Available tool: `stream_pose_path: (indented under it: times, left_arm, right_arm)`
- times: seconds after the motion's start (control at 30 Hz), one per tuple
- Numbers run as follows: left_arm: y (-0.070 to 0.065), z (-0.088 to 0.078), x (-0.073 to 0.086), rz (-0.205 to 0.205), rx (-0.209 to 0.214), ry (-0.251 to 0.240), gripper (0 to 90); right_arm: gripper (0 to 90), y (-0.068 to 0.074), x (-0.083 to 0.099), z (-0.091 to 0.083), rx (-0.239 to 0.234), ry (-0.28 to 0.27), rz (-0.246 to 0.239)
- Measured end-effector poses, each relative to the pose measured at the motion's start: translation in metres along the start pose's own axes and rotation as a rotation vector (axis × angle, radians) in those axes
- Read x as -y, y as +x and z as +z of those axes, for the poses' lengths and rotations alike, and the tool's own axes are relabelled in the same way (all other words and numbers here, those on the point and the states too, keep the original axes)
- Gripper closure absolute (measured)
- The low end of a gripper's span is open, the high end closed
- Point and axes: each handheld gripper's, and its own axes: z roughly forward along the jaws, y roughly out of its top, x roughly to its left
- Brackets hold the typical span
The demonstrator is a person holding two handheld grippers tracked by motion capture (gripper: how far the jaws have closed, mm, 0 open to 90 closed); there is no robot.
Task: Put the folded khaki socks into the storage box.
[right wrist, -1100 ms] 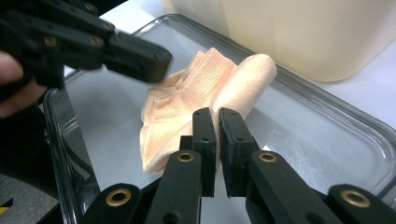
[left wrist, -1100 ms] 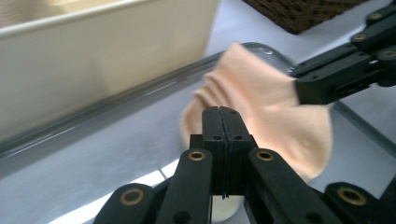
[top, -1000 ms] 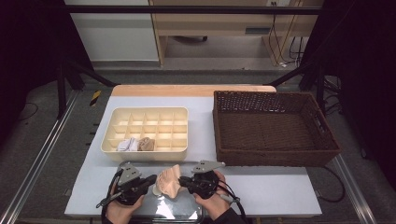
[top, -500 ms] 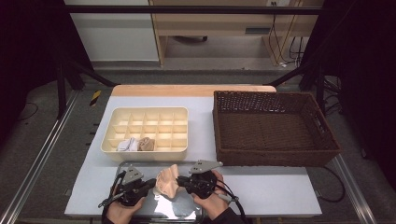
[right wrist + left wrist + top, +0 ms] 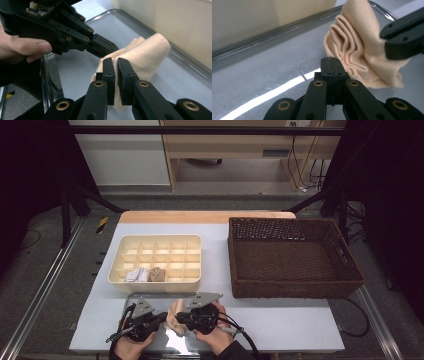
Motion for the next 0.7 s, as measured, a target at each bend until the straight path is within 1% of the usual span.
stream_pose_path:
  times: [0.07, 0.2, 0.23, 0.33, 0.43, 0.53, 0.57, 0.63, 0.7]
  left_arm:
    - [0.0, 0.0, 0.0, 0.003, -0.001, 0.002, 89.4]
    - [0.004, -0.001, -0.001, -0.011, 0.002, -0.001, 89.3]
    - [0.005, -0.002, -0.001, -0.016, 0.002, -0.008, 89.4]
    - [0.012, -0.008, -0.005, -0.039, -0.005, -0.046, 89.3]
    - [0.017, -0.018, -0.013, -0.054, 0.01, -0.111, 88.4]
    - [0.017, -0.025, -0.024, -0.044, 0.029, -0.158, 85.8]
    - [0.016, -0.026, -0.027, -0.032, 0.041, -0.162, 84.3]
    - [0.01, -0.026, -0.033, -0.003, 0.052, -0.178, 82.3]
    - [0.003, -0.023, -0.037, 0.04, 0.064, -0.168, 77.6]
  right_arm:
    - [84.8, 0.003, 0.0, 0.006, -0.014, 0.01, -0.021]
    - [84.3, 0.005, 0.001, 0.017, -0.022, 0.02, -0.039]
    - [84.3, 0.006, 0.002, 0.019, -0.027, 0.023, -0.033]
    - [84.3, 0.007, 0.002, 0.022, -0.021, 0.023, -0.036]
    - [84.3, 0.008, 0.003, 0.022, -0.015, 0.023, -0.042]
    - [84.3, 0.009, 0.004, 0.022, -0.011, 0.018, -0.052]
    - [84.3, 0.009, 0.004, 0.022, -0.01, 0.019, -0.051]
    - [84.3, 0.009, 0.004, 0.022, -0.011, 0.019, -0.05]
    - [84.3, 0.009, 0.004, 0.022, -0.011, 0.019, -0.05]
